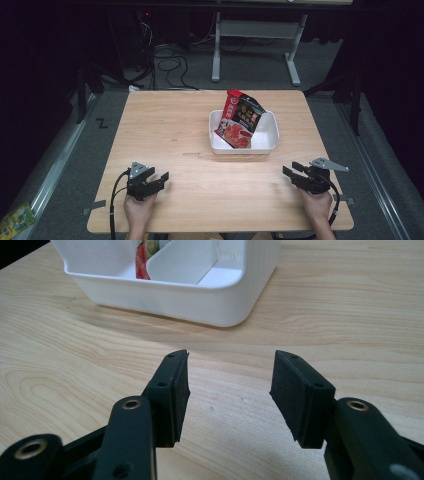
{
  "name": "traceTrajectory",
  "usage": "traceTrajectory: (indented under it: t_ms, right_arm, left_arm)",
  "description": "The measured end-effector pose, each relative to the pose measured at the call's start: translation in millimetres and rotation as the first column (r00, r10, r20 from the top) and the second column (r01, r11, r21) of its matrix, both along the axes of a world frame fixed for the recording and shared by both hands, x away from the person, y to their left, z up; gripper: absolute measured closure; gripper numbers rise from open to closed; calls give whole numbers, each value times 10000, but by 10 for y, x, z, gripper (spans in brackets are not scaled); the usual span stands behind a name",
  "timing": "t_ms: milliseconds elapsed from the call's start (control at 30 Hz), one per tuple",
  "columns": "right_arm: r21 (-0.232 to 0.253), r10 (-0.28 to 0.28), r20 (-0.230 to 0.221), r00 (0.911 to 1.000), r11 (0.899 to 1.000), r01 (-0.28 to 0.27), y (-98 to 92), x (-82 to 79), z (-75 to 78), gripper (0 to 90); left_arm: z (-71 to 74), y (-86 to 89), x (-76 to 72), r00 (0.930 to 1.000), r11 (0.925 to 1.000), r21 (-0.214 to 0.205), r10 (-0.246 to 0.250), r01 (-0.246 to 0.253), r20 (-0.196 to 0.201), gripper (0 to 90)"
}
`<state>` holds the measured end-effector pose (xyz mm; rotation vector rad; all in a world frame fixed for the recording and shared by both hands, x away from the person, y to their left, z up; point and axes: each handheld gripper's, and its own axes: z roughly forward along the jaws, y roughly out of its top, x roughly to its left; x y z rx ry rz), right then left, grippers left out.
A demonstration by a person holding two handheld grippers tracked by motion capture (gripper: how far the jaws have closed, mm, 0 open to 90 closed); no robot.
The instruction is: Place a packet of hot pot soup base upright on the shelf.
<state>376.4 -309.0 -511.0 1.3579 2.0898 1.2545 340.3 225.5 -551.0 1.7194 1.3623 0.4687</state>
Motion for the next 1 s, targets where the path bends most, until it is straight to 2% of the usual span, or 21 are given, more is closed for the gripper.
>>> traceTrajectory:
  t_ms: [200, 433, 667, 767, 1000]
  right_arm:
    - [-182, -141, -111, 9998, 9997, 139, 27, 18, -62, 498]
    - [-672, -175, -117, 9998, 9976, 167, 71, 49, -159, 498]
    - [-779, -222, -184, 9996, 9968, 207, 100, 70, -198, 497]
    - [-953, -116, -62, 9999, 9954, 109, 107, 79, -212, 495]
    - [-865, -291, -141, 9995, 9959, 278, 106, 63, -206, 487]
  left_arm:
    - [1, -1, 1, 10000, 10000, 39, -14, 14, -23, 369]
    - [1, -1, 1, 10000, 10000, 49, -7, 8, -30, 369]
    - [1, -2, 1, 10000, 10000, 54, -9, 9, -27, 370]
    - [1, -2, -1, 10000, 10000, 48, -5, 5, -13, 370]
    - [-1, -8, 2, 10000, 10000, 84, -15, 15, -38, 370]
